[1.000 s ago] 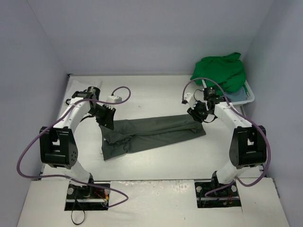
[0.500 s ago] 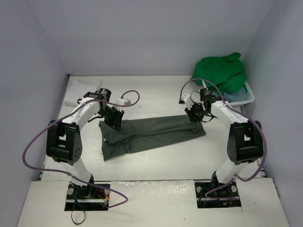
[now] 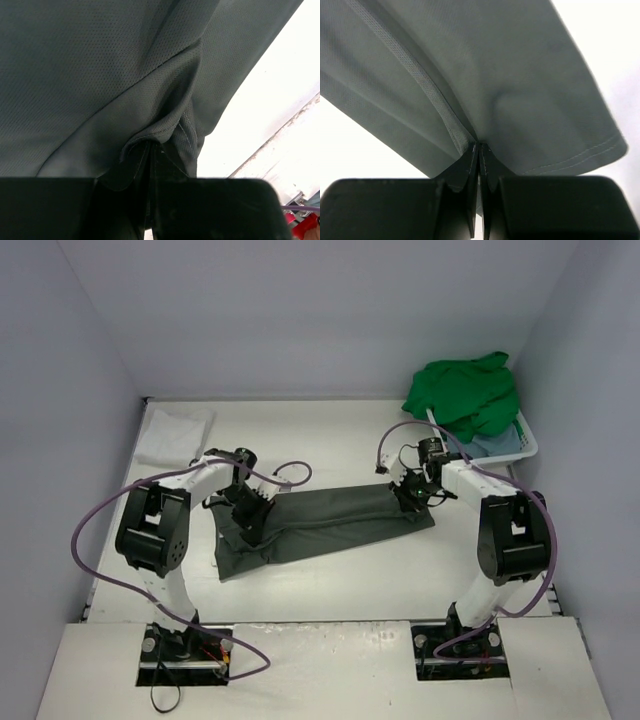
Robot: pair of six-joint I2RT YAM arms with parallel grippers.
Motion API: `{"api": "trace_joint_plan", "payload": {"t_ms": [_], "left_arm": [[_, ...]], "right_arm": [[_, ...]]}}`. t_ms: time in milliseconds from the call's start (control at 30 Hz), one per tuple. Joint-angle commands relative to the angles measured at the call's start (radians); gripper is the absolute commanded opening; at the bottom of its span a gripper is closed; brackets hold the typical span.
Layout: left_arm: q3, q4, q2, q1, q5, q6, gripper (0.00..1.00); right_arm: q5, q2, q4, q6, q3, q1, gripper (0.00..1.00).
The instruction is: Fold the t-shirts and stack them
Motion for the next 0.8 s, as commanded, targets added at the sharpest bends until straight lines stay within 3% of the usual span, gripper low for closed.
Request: {"api": "trace_joint_plan", "payload": {"t_ms": [0,467,767], "left_arm": [[-0.001,-0.018,-0.006,-0.013,-0.018,0.026,0.0],[-0.068,0.051,0.075,-0.019,-0.058,0.009,0.0],[-0.031,0.025,0.028,-0.022,-0.081,0.003,0.0]], "right_arm": [[0.01,-0.01,-0.003,-0.027,-0.016,0.009,0.01],[0.054,0.066,-0.003,-0.044,-0.056,0.024,0.0],[0.069,0.036,-0.009,-0.032,-0.041,0.032,0.0]]}}
